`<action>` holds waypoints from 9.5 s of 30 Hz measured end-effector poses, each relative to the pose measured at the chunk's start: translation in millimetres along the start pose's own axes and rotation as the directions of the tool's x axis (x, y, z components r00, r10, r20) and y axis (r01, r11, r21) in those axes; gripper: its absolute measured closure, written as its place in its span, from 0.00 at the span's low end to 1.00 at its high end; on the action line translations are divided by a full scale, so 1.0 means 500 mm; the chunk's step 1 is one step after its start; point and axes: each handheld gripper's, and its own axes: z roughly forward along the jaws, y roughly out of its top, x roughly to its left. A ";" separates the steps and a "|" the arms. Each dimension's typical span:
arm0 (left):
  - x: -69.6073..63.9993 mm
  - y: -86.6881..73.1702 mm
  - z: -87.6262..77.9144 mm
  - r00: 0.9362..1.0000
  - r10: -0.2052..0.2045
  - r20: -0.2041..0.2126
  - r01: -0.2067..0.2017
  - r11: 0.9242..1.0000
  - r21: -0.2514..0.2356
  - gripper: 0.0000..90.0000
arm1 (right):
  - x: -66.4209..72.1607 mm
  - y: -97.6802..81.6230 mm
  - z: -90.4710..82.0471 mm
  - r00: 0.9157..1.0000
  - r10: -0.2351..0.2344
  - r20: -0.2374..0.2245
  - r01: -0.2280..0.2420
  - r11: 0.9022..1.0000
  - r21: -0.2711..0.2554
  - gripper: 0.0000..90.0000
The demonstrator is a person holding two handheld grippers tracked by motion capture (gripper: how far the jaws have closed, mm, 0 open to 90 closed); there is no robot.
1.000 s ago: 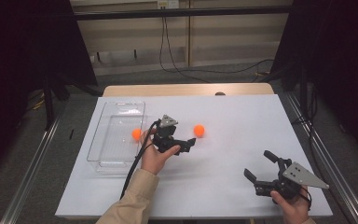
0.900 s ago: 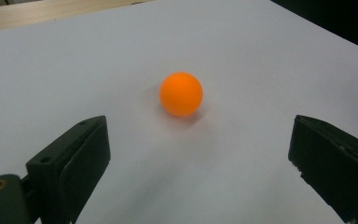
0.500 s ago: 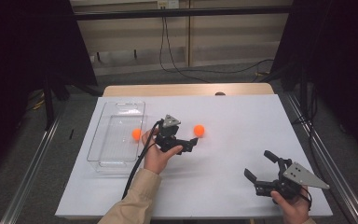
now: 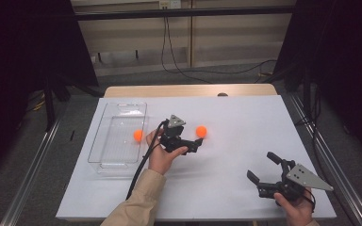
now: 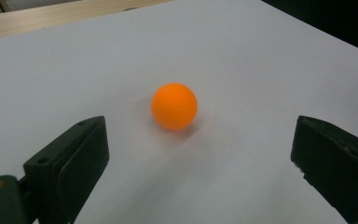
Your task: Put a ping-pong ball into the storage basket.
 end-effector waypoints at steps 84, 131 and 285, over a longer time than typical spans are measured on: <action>0.011 0.002 0.100 0.999 -0.022 -0.031 0.024 0.999 0.045 0.08 | -0.002 0.000 -0.005 1.000 0.003 0.003 -0.003 1.000 -0.002 0.04; 0.009 0.013 0.129 0.999 0.006 -0.040 -0.005 0.999 0.040 0.22 | -0.003 -0.001 -0.006 1.000 0.008 0.005 -0.008 1.000 -0.005 0.04; 0.020 0.002 0.033 0.989 -0.059 0.132 0.043 0.992 0.120 0.57 | -0.008 -0.003 -0.010 1.000 0.013 0.015 -0.013 1.000 -0.007 0.04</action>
